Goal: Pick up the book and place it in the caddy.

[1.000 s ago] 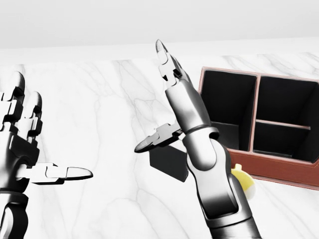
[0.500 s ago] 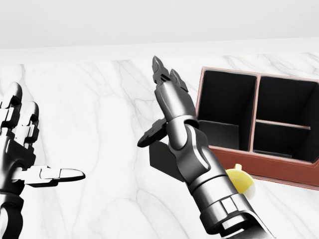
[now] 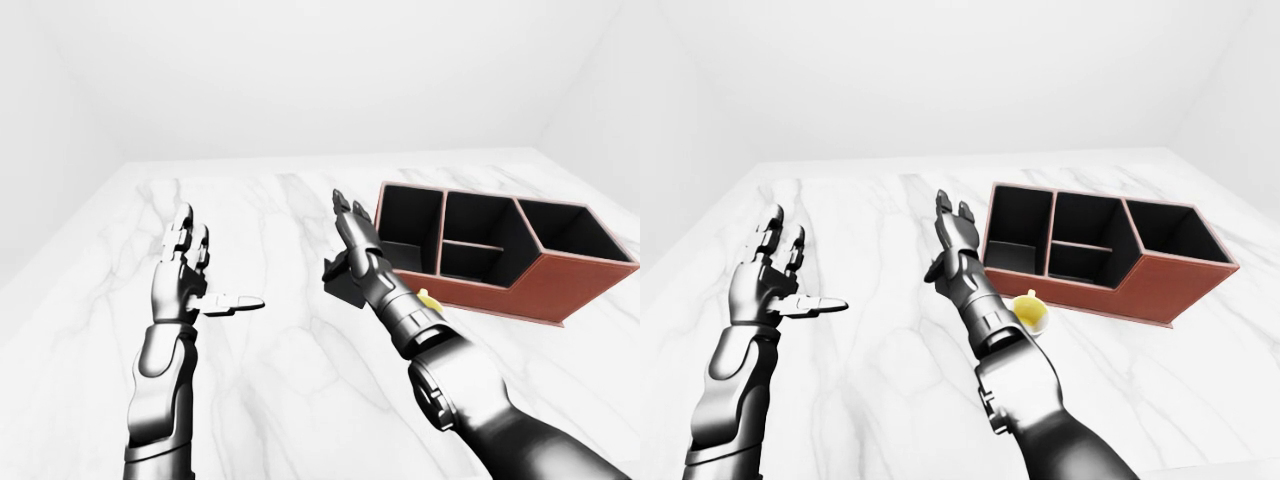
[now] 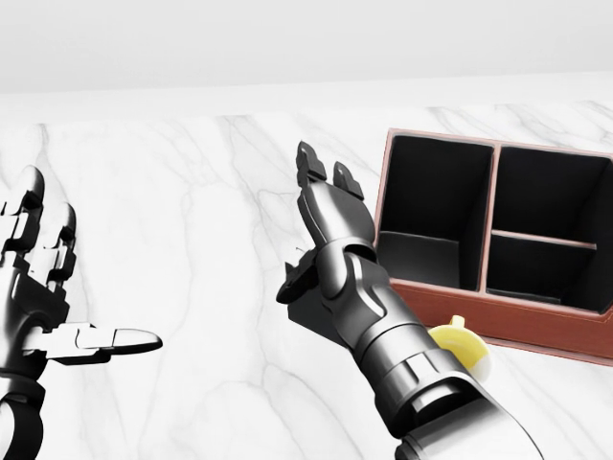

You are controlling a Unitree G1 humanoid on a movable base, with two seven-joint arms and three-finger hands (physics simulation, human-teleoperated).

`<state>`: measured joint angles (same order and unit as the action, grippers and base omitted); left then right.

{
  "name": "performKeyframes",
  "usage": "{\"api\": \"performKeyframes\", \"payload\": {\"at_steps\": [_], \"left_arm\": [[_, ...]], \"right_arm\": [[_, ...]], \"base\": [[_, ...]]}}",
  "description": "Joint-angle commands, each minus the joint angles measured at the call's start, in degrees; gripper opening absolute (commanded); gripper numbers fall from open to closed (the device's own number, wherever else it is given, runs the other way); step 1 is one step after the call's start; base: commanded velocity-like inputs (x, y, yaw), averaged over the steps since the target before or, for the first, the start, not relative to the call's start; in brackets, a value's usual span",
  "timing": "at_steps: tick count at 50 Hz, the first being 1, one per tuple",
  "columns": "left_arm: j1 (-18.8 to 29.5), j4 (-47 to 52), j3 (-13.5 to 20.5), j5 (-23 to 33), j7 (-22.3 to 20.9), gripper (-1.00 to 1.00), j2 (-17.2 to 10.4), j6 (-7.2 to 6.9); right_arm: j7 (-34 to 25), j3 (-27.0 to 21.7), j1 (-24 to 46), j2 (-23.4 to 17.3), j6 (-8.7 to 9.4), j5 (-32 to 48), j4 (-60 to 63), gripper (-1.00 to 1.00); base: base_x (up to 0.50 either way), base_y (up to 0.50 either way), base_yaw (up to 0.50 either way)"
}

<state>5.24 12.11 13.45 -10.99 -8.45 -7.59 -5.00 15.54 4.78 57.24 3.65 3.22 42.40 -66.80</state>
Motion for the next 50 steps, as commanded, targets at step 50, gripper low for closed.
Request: {"api": "performKeyframes", "payload": {"at_steps": [50], "left_arm": [[-0.1,-3.2,0.4,-0.8,-0.6,1.0,-0.2,0.0]], "right_arm": [[-0.5,-1.0,-0.4,0.5,-0.94,3.6,-9.1,1.0]], "base": [[0.0,0.0,0.0]]}}
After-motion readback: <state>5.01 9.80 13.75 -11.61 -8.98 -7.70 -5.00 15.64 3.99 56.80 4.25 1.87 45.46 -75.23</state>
